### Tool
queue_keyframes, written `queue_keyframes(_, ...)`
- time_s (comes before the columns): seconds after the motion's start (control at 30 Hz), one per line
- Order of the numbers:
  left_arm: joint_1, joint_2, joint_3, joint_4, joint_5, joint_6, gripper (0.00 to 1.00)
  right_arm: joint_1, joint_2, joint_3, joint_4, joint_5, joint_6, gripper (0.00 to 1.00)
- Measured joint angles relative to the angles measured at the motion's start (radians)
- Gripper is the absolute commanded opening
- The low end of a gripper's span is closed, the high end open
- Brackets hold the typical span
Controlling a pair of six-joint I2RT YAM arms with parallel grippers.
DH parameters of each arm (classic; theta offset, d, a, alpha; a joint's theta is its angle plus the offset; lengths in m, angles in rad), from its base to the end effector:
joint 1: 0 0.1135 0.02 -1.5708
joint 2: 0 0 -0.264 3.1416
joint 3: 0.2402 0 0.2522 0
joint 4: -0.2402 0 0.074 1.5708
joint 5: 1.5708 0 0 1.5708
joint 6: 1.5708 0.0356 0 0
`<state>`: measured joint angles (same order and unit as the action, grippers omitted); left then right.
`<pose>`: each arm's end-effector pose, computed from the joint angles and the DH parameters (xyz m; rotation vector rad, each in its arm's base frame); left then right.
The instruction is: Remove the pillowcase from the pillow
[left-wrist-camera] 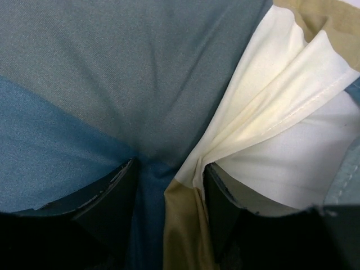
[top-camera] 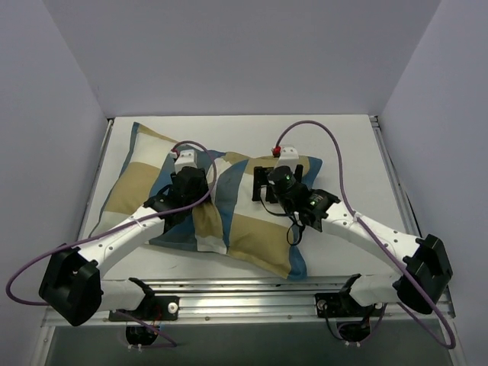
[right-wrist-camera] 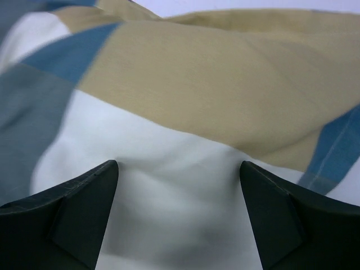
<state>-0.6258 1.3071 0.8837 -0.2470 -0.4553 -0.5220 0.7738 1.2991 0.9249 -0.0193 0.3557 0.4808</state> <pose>0.2379 -0.1526 0.2566 -0.1290 2.1626 -0.1461 0.2220 0.1996 0.2930 -0.0533 1.9685 0.4816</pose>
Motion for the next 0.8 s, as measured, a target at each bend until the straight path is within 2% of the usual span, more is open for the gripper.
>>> queue_keyframes(0.17, 0.001, -0.032, -0.058, 0.067, 0.012, -0.073, 0.58, 0.105, 0.059, 0.194, -0.056, 0.029, -0.009, 0.86)
queue_keyframes(0.33, 0.002, -0.035, -0.083, 0.105, 0.014, -0.132, 0.58, 0.201, 0.227, 0.401, -0.077, 0.107, -0.012, 0.87)
queue_keyframes(0.53, 0.006, -0.048, -0.116, 0.141, 0.014, -0.197, 0.58, 0.24, 0.394, 0.474, -0.103, 0.192, -0.004, 0.86)
queue_keyframes(0.63, 0.006, -0.059, -0.132, 0.155, 0.013, -0.226, 0.57, 0.235, 0.454, 0.474, -0.124, 0.238, 0.013, 0.77)
queue_keyframes(0.67, 0.006, -0.062, -0.137, 0.158, 0.01, -0.235, 0.57, 0.234, 0.466, 0.47, -0.124, 0.253, 0.02, 0.71)
queue_keyframes(0.8, 0.006, -0.067, -0.149, 0.164, 0.008, -0.277, 0.55, 0.228, 0.461, 0.414, -0.111, 0.304, 0.067, 0.58)
